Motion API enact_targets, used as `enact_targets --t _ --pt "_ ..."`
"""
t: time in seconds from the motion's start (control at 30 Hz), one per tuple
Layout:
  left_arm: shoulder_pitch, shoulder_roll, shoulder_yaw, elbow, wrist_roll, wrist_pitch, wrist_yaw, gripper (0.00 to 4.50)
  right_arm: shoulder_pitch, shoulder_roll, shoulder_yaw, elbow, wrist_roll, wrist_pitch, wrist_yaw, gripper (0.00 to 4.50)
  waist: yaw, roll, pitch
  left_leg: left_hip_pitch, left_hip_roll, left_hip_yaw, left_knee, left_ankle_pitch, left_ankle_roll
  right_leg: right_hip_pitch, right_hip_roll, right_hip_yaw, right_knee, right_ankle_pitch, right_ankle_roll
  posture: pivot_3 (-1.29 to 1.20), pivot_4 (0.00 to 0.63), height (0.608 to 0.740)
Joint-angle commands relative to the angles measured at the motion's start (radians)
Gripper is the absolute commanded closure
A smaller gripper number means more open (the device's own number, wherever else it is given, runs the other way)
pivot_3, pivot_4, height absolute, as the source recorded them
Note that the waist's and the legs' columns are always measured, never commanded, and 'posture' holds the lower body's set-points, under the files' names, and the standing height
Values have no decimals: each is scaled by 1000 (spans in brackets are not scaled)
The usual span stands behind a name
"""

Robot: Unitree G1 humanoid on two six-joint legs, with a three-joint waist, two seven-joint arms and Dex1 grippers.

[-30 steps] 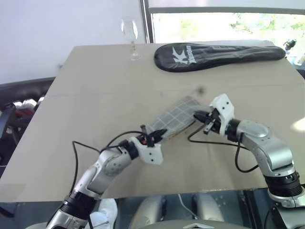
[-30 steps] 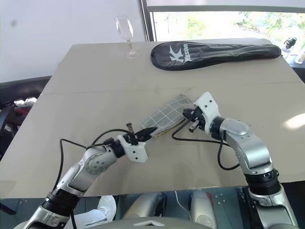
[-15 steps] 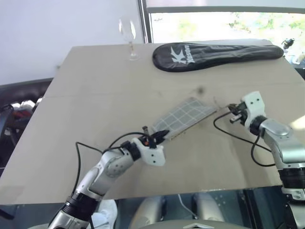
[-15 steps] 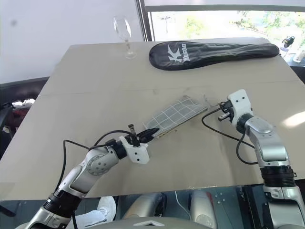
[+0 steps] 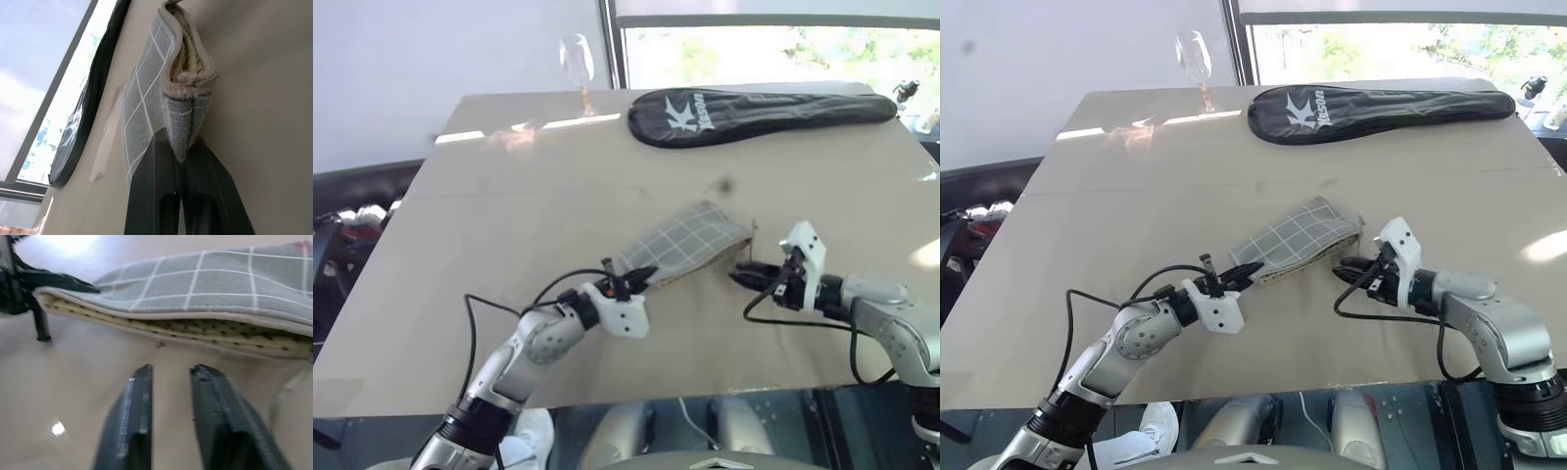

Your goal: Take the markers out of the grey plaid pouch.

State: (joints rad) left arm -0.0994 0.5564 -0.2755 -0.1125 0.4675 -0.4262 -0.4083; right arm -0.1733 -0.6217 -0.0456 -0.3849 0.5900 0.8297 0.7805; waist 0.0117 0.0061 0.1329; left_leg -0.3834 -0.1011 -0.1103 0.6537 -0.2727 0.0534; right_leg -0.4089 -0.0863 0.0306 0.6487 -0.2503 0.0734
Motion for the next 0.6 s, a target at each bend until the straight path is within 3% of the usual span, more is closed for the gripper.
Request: enact_targets --t 0.03,0.33,0.53,0.6 --pt "4 2 4 -9 -9 6 -6 4500 -45 44 11 -6 14 -2 -37 4467 -1 0 0 0 0 0 0 0 0 0 0 0 0 0 0 0 150 740" --pt "5 7 10 -28 -44 2 -28 4500 -110 108 37 113 -78 -78 -107 4467 0 0 0 0 0 0 0 0 0 -1 0 0 0 0 0 0 150 740" --pt "7 -7 17 -78 -156 24 -86 4500 -153 125 93 156 -149 -154 -101 4467 -2 0 0 0 0 0 0 0 0 -1 0 0 0 0 0 0 150 740" --pt "9 -21 23 -98 -225 67 -116 4500 -171 106 132 152 -178 -170 -75 3922 -2 0 0 0 0 0 0 0 0 -2 0 0 0 0 0 0 150 740"
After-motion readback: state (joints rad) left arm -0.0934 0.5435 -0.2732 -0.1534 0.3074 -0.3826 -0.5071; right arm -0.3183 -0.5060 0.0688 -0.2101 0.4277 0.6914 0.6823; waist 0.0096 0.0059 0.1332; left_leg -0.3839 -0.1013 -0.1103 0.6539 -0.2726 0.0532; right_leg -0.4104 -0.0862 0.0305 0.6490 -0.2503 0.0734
